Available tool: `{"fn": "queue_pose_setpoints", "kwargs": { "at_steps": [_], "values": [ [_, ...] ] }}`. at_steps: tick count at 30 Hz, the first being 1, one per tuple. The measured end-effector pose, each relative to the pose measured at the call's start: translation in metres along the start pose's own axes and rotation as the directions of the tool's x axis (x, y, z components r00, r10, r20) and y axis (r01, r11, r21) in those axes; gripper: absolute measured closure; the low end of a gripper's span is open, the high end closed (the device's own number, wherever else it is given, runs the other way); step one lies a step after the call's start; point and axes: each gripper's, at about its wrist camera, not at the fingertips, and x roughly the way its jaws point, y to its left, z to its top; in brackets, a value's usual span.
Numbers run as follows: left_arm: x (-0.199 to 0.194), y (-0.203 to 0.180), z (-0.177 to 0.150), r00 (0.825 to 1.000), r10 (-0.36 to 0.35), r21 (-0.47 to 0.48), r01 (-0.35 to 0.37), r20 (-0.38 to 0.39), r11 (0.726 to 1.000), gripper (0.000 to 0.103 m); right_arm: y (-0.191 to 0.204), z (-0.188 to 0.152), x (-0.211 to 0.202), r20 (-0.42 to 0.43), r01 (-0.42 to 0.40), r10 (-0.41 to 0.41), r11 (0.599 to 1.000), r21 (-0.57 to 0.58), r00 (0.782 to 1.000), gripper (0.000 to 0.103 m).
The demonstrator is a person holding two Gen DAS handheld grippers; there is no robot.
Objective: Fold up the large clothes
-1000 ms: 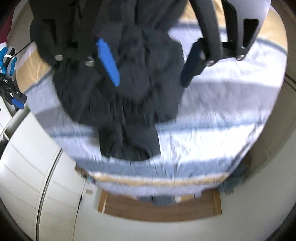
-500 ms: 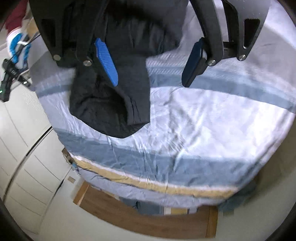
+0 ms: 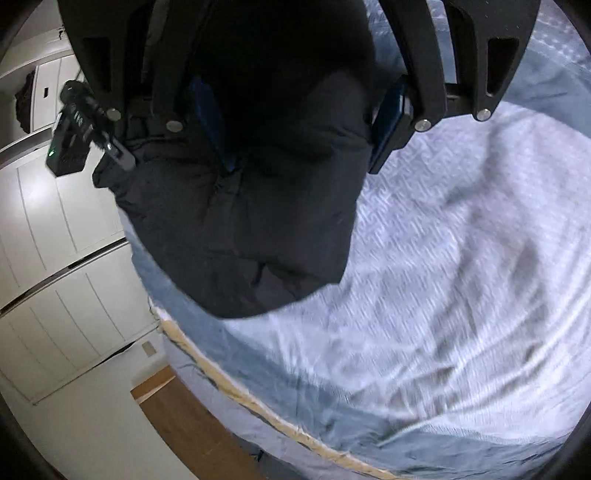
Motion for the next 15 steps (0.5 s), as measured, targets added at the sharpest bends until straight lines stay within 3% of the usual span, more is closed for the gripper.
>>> {"fn": "queue_pose_setpoints", "kwargs": {
  "at_steps": [1, 2, 3, 4, 6, 11, 15],
  "values": [
    [0.000, -0.004, -0.003, 1.000, 0.016, 0.012, -0.016, 0.000, 1.000, 0.038, 0.002, 0.000, 0.000, 0.001, 0.000, 0.000, 1.000, -0.004, 1.000, 0.061],
    [-0.002, -0.009, -0.006, 1.000, 0.023, 0.027, -0.023, 0.001, 0.999, 0.054, 0.005, 0.001, -0.001, 0.002, 0.004, -0.004, 1.000, -0.014, 1.000, 0.077],
    [-0.006, -0.016, -0.009, 1.000, 0.029, 0.042, -0.028, -0.005, 0.999, 0.074, 0.013, 0.001, -0.005, 0.000, -0.002, 0.002, 0.999, -0.038, 1.000, 0.082],
    [-0.012, -0.022, -0.012, 0.999, 0.039, 0.053, -0.038, -0.008, 0.998, 0.081, 0.020, 0.001, -0.009, -0.002, -0.001, 0.001, 0.998, -0.060, 1.000, 0.087],
    [-0.032, -0.039, -0.022, 0.998, 0.063, 0.099, -0.062, -0.002, 0.993, 0.090, 0.041, -0.003, -0.028, -0.014, -0.004, 0.003, 0.994, -0.110, 1.000, 0.089],
    [-0.116, -0.079, -0.063, 0.997, 0.046, 0.187, -0.056, 0.057, 0.981, 0.093, 0.095, -0.026, -0.106, -0.015, -0.040, 0.038, 0.975, -0.218, 0.999, 0.090],
    [-0.200, -0.093, -0.126, 0.993, 0.005, 0.213, -0.030, 0.118, 0.977, 0.093, 0.126, -0.065, -0.182, 0.016, -0.092, 0.101, 0.956, -0.280, 0.995, 0.090]
  ]
}}
